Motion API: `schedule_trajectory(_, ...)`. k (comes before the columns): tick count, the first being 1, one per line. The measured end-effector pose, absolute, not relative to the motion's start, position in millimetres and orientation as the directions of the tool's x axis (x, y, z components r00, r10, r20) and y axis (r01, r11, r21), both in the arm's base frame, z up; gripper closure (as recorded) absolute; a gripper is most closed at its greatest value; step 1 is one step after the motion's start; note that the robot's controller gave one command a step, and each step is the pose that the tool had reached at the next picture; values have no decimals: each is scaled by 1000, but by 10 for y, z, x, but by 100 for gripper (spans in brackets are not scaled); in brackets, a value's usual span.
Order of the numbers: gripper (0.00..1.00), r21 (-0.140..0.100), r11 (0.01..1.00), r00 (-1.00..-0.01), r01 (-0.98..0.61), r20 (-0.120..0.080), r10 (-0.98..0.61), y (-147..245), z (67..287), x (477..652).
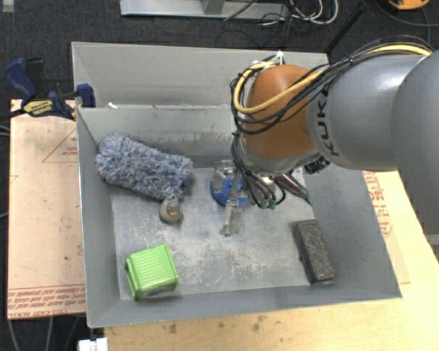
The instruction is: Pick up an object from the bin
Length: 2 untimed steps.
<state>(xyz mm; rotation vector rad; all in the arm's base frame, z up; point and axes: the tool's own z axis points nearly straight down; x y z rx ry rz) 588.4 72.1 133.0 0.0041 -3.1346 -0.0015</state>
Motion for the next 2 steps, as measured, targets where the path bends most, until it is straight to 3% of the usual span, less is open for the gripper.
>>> schedule_trajectory(2,0,4,996,-996,-88,-4,-88,567,1311,6017)
